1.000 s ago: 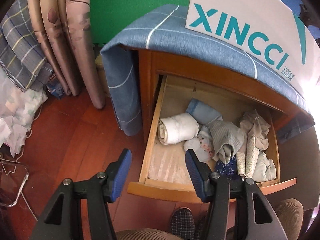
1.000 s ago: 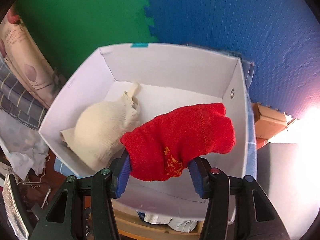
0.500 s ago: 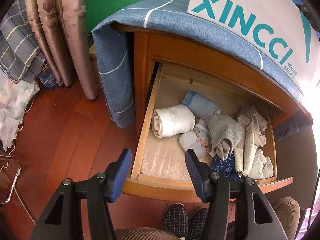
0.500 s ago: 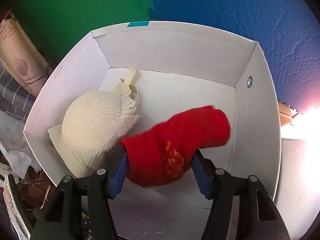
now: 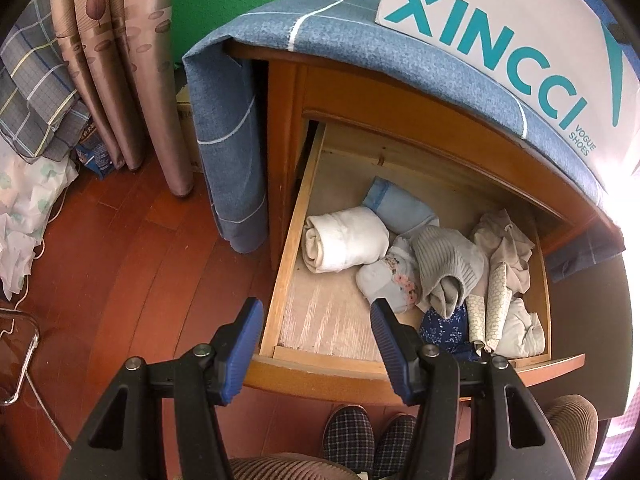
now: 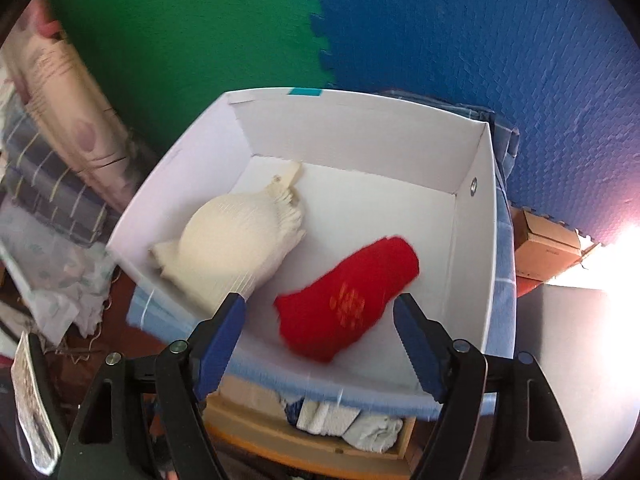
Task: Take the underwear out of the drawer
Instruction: 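Move the right tool back down into the drawer toward the grey clothes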
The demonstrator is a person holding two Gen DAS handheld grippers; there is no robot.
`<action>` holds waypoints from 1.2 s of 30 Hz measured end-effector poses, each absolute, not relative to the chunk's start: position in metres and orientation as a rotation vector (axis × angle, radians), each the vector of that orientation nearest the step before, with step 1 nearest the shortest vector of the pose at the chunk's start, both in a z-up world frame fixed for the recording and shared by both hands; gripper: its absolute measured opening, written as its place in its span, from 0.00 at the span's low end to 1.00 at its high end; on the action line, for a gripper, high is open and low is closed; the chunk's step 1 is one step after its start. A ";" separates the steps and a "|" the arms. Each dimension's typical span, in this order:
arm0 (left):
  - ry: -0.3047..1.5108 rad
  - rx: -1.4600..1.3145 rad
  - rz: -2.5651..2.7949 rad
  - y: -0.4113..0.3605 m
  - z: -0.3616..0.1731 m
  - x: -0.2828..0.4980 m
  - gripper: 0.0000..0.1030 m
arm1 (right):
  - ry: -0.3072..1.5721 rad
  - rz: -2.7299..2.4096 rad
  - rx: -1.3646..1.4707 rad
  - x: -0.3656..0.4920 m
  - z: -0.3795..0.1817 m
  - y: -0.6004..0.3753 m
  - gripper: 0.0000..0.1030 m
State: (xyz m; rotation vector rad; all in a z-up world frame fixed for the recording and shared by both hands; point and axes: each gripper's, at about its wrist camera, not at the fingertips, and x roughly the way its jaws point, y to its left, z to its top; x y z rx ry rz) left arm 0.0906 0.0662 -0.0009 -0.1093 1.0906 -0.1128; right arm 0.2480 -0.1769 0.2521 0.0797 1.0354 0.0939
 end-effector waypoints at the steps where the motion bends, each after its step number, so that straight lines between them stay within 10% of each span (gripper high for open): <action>1: 1.093 -0.104 -0.113 0.066 -0.001 0.091 0.56 | 1.037 0.102 0.073 0.241 0.252 -0.177 0.72; 12: 1.100 -0.098 -0.118 0.065 -0.002 0.090 0.56 | 1.060 0.145 -0.084 0.147 0.246 -0.181 0.73; 36: 1.140 -0.103 -0.140 0.060 -0.009 0.095 0.56 | 1.608 0.159 -0.043 0.185 0.019 -0.194 0.73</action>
